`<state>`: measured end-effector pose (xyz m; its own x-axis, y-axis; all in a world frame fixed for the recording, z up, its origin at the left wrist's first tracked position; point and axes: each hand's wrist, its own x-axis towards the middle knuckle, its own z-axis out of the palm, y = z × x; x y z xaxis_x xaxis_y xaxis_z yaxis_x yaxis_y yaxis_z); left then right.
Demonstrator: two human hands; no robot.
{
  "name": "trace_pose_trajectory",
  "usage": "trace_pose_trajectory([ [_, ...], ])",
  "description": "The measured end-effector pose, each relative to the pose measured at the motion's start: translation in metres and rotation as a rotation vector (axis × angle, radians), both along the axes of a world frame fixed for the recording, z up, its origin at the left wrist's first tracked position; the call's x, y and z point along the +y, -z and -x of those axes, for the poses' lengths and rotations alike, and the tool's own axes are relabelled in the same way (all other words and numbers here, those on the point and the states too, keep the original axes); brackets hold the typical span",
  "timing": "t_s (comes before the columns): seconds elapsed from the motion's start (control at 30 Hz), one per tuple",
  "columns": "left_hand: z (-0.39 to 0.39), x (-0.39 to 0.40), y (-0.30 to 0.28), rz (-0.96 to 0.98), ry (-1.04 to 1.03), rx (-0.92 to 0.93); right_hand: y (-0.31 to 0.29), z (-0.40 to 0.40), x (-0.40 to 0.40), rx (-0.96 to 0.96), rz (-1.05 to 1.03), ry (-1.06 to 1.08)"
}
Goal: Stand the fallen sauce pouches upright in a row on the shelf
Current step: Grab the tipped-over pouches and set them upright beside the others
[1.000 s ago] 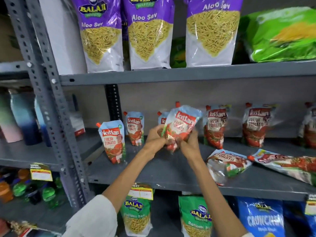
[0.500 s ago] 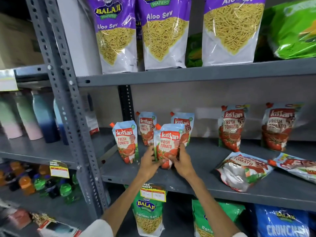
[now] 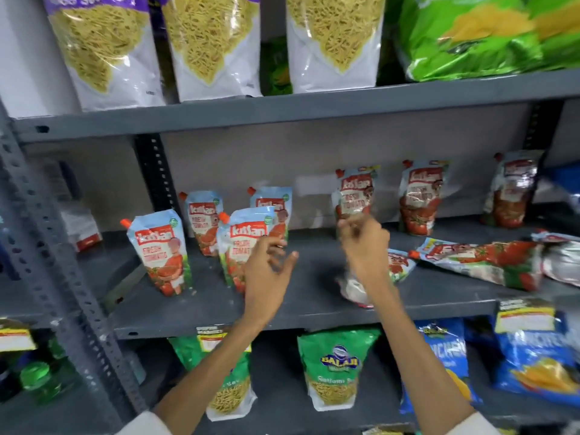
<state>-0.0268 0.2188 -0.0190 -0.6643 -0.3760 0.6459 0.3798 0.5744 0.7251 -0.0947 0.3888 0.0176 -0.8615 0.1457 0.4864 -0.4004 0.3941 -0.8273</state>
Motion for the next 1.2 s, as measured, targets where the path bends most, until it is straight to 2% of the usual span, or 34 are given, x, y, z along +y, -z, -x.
trace_pose_trajectory([
  [0.03, 0.011, 0.010, -0.005, -0.011, 0.063, -0.099, -0.001, 0.005, 0.019, -0.023, -0.071, 0.119],
  [0.1, 0.040, 0.032, -0.011, -0.013, 0.099, -0.348, 0.002, 0.012, 0.061, -0.245, -0.303, 0.203],
  [0.17, 0.064, 0.049, -0.018, -0.012, 0.116, -0.647, 0.012, 0.017, 0.087, -0.530, -0.586, 0.121],
  [0.2, 0.072, 0.058, -0.022, -0.050, 0.172, -0.793, 0.017, 0.020, 0.096, -0.624, -0.639, 0.061],
  [0.23, 0.077, 0.066, -0.027, -0.127, 0.238, -0.926, 0.022, 0.023, 0.101, -0.697, -0.586, 0.003],
  [0.3, 0.085, 0.079, -0.031, -0.258, 0.349, -1.111, 0.022, 0.027, 0.106, -0.774, -0.324, -0.084],
  [0.4, 0.098, 0.087, -0.026, -0.219, 0.375, -1.204, 0.024, 0.031, 0.100, -0.766, -0.117, -0.186],
  [0.5, 0.096, 0.093, -0.026, -0.227, 0.305, -1.165, 0.041, 0.029, 0.094, -0.639, 0.186, -0.207],
  [0.57, 0.088, 0.099, -0.027, -0.286, 0.319, -1.085, 0.050, 0.030, 0.097, -0.611, 0.546, -0.240],
  [0.6, 0.083, 0.103, -0.026, -0.309, 0.330, -1.038, 0.051, 0.032, 0.100, -0.636, 0.707, -0.290],
  [0.67, 0.076, 0.110, -0.025, -0.338, 0.336, -0.945, 0.046, 0.031, 0.104, -0.717, 0.861, -0.426],
  [0.8, 0.062, 0.116, -0.029, -0.374, 0.275, -0.713, 0.029, 0.034, 0.106, -0.640, 0.857, -0.589],
  [0.87, 0.058, 0.118, -0.034, -0.330, 0.248, -0.587, 0.017, 0.037, 0.107, -0.561, 0.820, -0.606],
  [1.03, 0.056, 0.112, -0.043, -0.270, 0.201, -0.290, -0.019, 0.051, 0.094, -0.224, 0.478, -0.700],
  [1.13, 0.064, 0.100, -0.034, -0.225, 0.155, -0.198, -0.011, 0.063, 0.081, -0.084, 0.346, -0.718],
  [1.2, 0.066, 0.092, -0.012, -0.223, 0.165, -0.200, 0.011, 0.069, 0.074, -0.075, 0.229, -0.750],
])
